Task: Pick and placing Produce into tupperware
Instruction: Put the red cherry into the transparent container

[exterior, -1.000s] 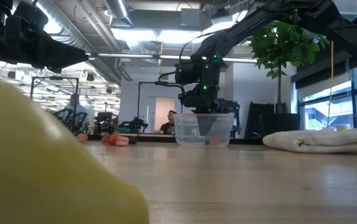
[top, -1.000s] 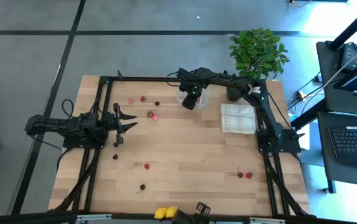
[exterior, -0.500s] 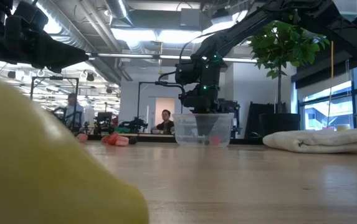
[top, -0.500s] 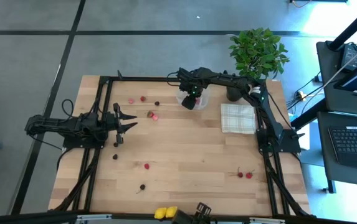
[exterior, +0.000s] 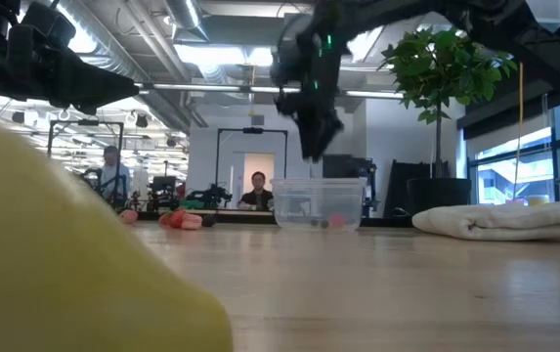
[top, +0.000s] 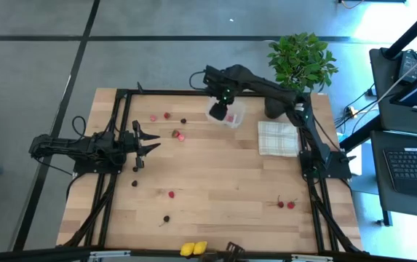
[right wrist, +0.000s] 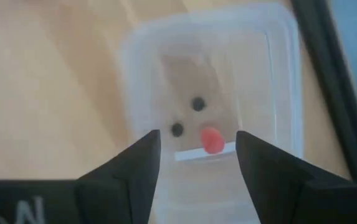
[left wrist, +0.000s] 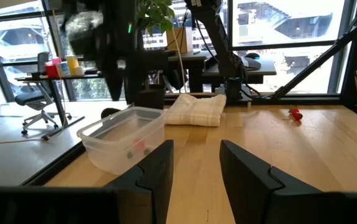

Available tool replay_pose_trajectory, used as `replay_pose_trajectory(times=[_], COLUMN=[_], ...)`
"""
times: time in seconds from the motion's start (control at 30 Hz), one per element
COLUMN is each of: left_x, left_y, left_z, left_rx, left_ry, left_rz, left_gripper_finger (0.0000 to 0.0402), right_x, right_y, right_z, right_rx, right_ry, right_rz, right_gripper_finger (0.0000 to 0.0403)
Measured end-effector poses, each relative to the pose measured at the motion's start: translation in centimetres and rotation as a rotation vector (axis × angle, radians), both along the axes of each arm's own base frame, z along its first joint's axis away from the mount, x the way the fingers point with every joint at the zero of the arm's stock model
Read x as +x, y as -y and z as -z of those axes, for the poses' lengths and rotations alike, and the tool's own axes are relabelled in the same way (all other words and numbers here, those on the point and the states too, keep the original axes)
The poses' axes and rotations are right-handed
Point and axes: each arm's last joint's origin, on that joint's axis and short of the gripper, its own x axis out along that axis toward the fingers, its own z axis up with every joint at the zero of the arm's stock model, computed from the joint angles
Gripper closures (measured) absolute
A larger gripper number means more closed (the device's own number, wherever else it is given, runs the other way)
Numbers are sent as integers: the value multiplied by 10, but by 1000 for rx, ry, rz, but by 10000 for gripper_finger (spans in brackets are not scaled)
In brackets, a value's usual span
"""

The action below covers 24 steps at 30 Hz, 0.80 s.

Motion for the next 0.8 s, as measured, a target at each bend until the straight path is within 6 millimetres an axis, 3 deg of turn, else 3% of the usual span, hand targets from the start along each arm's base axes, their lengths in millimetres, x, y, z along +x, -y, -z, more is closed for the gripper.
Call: replay_pose_trajectory(times=[0.13,0.5,0.67,0.8], left_x=[0,0,0,0], left_y=[0,0,0,0], left_z=[0,0,0,0], left_rx=[0,0,0,0], left_ry=[0,1,0,1], left_rz=[0,-1,-1,-1], left_gripper_finger=[278,278,278,278], right_x=[-3,-54,-85,-117], right_y=[-21,-107,-157,-196], right_z=[-42,-91,-93,-77], right_rx=[-18,23,20,-14], right_ry=[52,113,146,140], right_rz=[-24,-67,-64,-32], right_gripper_finger=[193,193,193,193])
